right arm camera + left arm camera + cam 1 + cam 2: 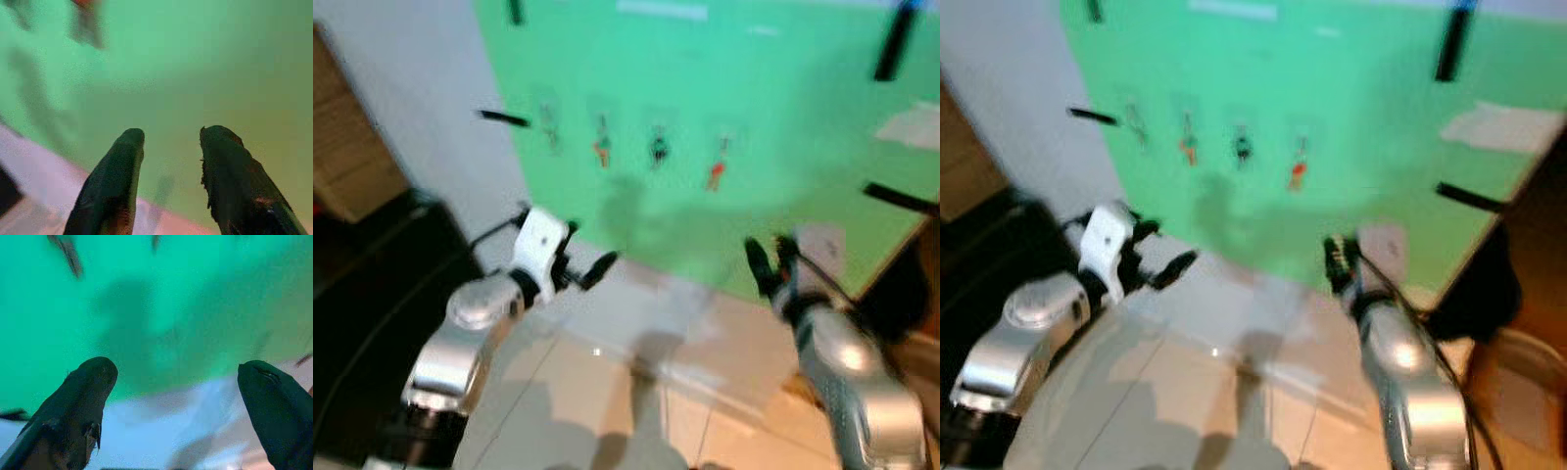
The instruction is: Hang keys on a hook
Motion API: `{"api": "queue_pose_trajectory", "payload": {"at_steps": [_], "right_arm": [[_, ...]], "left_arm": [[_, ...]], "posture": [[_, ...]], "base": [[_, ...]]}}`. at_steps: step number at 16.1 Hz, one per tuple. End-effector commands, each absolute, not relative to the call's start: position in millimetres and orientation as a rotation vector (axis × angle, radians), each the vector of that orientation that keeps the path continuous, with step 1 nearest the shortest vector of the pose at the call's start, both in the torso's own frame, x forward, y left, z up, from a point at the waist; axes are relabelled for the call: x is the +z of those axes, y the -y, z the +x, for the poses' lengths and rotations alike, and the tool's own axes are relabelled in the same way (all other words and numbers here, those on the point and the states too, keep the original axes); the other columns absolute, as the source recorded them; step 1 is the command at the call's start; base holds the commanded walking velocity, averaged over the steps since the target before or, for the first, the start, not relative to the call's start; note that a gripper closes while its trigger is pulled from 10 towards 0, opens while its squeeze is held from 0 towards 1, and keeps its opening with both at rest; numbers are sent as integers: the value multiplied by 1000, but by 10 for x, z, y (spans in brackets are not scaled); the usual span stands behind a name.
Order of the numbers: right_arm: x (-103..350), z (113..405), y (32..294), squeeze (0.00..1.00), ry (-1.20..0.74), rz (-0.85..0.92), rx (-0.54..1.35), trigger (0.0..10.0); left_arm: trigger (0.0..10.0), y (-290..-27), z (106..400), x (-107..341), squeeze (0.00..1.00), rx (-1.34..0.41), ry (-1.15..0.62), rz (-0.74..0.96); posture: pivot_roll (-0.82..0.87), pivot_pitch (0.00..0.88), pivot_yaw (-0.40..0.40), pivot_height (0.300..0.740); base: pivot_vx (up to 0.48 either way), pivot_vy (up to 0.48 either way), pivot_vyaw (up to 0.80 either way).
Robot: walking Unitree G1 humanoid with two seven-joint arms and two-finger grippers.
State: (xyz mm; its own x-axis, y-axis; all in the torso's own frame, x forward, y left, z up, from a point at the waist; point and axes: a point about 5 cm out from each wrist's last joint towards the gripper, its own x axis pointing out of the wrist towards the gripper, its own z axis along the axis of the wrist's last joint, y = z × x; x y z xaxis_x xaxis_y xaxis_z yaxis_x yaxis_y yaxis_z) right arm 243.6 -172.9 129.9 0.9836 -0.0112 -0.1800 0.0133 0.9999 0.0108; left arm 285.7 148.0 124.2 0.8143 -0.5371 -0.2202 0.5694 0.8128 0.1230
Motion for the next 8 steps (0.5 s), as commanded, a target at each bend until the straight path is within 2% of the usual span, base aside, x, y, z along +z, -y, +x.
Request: {"api": "queue_pose_trajectory", "payload": {"at_steps": [1, 3, 5, 6, 8], "right_arm": [[1346, 2370, 1797, 1000, -133, 12, -84, 10000], [1244, 2273, 1808, 1000, -163, 72, -146, 10000], [1219, 2289, 1769, 1000, -143, 75, -170, 10000], [1230, 2292, 1779, 1000, -129, 69, -179, 10000], [1309, 2257, 1865, 1000, -57, 13, -227, 10000]], "left_arm": [[10000, -1508, 2870, 1241, 71, -547, -160, 228], [10000, -1515, 2828, 1188, 63, -487, -156, 220], [10000, -1506, 2776, 1141, 55, -439, -145, 188], [10000, -1490, 2780, 1131, 55, -437, -141, 187], [10000, -1367, 2875, 1127, 59, -443, -112, 214]], "posture": [[-76, 0, 58, 740], [-68, 0, 57, 740], [-68, 0, 57, 740], [-102, 0, 83, 740], [-133, 0, 97, 740]], "base": [[0, 0, 0], [0, 0, 0], [0, 0, -800], [0, 0, -800], [0, 0, -800]]}}
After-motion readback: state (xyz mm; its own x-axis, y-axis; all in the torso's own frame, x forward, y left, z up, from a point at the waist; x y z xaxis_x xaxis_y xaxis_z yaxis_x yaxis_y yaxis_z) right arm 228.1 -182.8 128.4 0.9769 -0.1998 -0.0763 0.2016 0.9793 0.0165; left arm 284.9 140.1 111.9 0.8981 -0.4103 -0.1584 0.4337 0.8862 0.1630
